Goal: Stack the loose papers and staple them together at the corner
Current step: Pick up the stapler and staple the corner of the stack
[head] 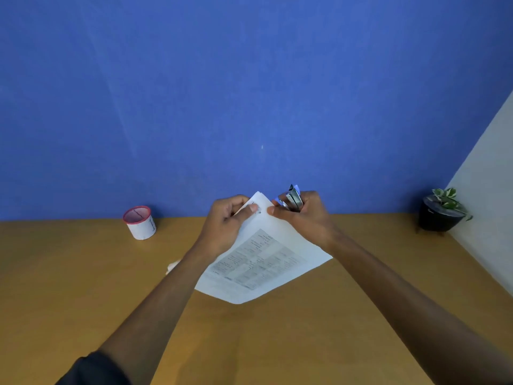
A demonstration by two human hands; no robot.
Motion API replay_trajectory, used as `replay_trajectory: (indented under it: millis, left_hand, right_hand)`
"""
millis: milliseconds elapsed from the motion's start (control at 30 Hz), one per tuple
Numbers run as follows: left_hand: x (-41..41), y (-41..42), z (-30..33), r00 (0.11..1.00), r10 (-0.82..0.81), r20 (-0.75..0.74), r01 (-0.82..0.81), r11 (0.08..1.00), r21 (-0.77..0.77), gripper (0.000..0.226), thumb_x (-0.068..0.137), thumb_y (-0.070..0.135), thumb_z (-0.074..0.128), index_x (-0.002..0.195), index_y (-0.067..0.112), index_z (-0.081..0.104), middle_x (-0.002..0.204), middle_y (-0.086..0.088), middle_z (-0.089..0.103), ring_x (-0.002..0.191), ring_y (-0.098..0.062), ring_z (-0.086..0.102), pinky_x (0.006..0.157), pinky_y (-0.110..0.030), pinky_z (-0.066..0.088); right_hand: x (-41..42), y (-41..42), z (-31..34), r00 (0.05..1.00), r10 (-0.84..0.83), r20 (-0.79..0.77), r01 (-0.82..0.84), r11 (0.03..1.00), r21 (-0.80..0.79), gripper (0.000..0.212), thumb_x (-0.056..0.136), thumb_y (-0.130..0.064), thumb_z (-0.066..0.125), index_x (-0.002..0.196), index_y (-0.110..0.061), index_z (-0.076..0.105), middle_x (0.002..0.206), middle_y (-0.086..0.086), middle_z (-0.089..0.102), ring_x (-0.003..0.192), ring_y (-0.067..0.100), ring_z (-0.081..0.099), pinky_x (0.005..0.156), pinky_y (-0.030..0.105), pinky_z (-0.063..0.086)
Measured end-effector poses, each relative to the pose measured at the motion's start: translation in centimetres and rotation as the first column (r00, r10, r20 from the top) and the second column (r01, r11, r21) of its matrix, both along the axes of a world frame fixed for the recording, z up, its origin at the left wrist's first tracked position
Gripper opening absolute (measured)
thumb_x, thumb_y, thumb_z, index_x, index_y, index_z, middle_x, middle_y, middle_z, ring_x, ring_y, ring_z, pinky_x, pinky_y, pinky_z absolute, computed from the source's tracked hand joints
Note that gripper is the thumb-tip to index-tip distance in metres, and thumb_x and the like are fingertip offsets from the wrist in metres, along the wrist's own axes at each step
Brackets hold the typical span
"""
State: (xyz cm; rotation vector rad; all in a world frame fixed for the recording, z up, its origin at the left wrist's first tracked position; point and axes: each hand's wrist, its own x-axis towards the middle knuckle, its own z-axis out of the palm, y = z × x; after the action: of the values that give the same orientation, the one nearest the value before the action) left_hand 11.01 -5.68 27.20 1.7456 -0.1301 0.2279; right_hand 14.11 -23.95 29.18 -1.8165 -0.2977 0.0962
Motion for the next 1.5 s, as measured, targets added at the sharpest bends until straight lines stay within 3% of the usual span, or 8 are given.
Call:
replay_trajectory:
  millis: [167, 300, 500, 667, 800, 933, 1233, 1500]
  left_hand:
    - [-0.3, 0.0, 0.0, 1.0, -0.007, -0.029, 0.007, 1.0, -0.014, 0.017, 0.097, 0.013, 0.061, 0.089, 0.004, 0.072, 0.077, -0.007, 0.073, 0.067, -0.016, 0.065, 0.064, -0.029, 0.049]
    - [-0.7, 0.2, 0.5, 0.999, -0.032, -0.031, 0.033, 0.999, 0.035, 0.016, 0.098, 0.015, 0.061, 0.087, 0.01, 0.073, 0.076, 0.001, 0.075, 0.064, -0.013, 0.069, 0.062, -0.027, 0.05]
    - [-1.5, 0.4, 1.3, 0.991, -0.122, -0.049, 0.125, 0.991, 0.051, 0.016, 0.097, 0.014, 0.061, 0.086, 0.012, 0.073, 0.082, -0.005, 0.077, 0.071, -0.019, 0.069, 0.07, -0.034, 0.049]
    - [-2.1, 0.4, 1.6, 0.988, -0.146, -0.055, 0.148, 0.988, 0.041, 0.01, 0.096, 0.013, 0.062, 0.096, 0.009, 0.071, 0.091, -0.01, 0.078, 0.077, -0.023, 0.071, 0.071, -0.035, 0.051]
    - [-2.7, 0.2, 2.0, 0.987, -0.147, -0.064, 0.148, 0.989, 0.018, 0.007, 0.095, 0.012, 0.064, 0.102, 0.012, 0.064, 0.085, -0.002, 0.078, 0.073, -0.02, 0.072, 0.058, -0.025, 0.052]
    - [-2.9, 0.2, 2.0, 0.985, -0.154, -0.073, 0.155, 0.988, 0.022, 0.008, 0.094, 0.012, 0.064, 0.102, 0.011, 0.066, 0.088, 0.001, 0.078, 0.077, -0.018, 0.074, 0.066, -0.031, 0.053]
    - [-3.4, 0.3, 1.9, 0.987, -0.142, -0.075, 0.143, 0.99, 0.009, 0.005, 0.095, 0.012, 0.063, 0.095, 0.009, 0.067, 0.083, -0.002, 0.078, 0.069, -0.015, 0.072, 0.061, -0.026, 0.053]
    - [-3.6, -0.2, 2.0, 0.981, -0.172, -0.091, 0.174, 0.985, 0.02, 0.009, 0.095, 0.015, 0.063, 0.1, 0.007, 0.06, 0.085, -0.014, 0.077, 0.064, -0.022, 0.069, 0.055, -0.027, 0.048]
  right_hand:
    - [-0.9, -0.7, 0.6, 0.982, 0.139, -0.125, -0.131, 0.989, 0.069, 0.033, 0.088, -0.047, 0.067, 0.075, -0.016, 0.066, 0.064, -0.001, 0.052, 0.059, 0.014, 0.048, 0.057, 0.026, 0.036]
    - [-0.4, -1.5, 0.5, 0.925, 0.217, -0.313, -0.149, 0.963, 0.226, 0.05, 0.101, -0.053, 0.037, 0.1, -0.019, 0.074, 0.096, 0.002, 0.073, 0.088, 0.021, 0.063, 0.077, 0.032, 0.043]
    - [-0.5, -2.8, 1.2, 0.912, 0.345, -0.222, -0.339, 0.938, 0.065, 0.049, 0.102, -0.05, 0.027, 0.104, -0.018, 0.063, 0.085, 0.003, 0.058, 0.059, 0.013, 0.039, 0.06, 0.035, 0.019]
    - [-1.6, -3.0, 2.1, 0.929, 0.352, -0.117, -0.361, 0.93, -0.067, 0.045, 0.101, -0.052, 0.037, 0.085, -0.017, 0.061, 0.079, 0.002, 0.054, 0.073, 0.025, 0.039, 0.074, 0.033, 0.034]
    - [-2.6, -2.7, 2.9, 0.933, 0.359, -0.032, -0.361, 0.927, -0.103, 0.04, 0.102, -0.037, 0.047, 0.068, -0.024, 0.061, 0.077, 0.008, 0.044, 0.067, 0.017, 0.037, 0.063, 0.026, 0.032]
    - [-3.1, -2.6, 3.5, 0.925, 0.377, -0.037, -0.379, 0.919, -0.111, 0.044, 0.102, -0.032, 0.049, 0.061, -0.033, 0.065, 0.072, 0.002, 0.04, 0.062, 0.01, 0.035, 0.06, 0.024, 0.03]
    - [-2.6, -3.1, 3.4, 0.935, 0.352, 0.035, -0.344, 0.928, -0.146, 0.041, 0.102, -0.029, 0.052, 0.063, -0.03, 0.065, 0.063, -0.01, 0.043, 0.055, 0.007, 0.038, 0.055, 0.019, 0.029]
    - [-2.4, -3.1, 3.4, 0.907, 0.42, 0.032, -0.377, 0.843, -0.384, 0.021, 0.095, -0.04, 0.062, 0.097, -0.023, 0.074, 0.072, -0.014, 0.062, 0.064, 0.001, 0.048, 0.065, 0.018, 0.035]
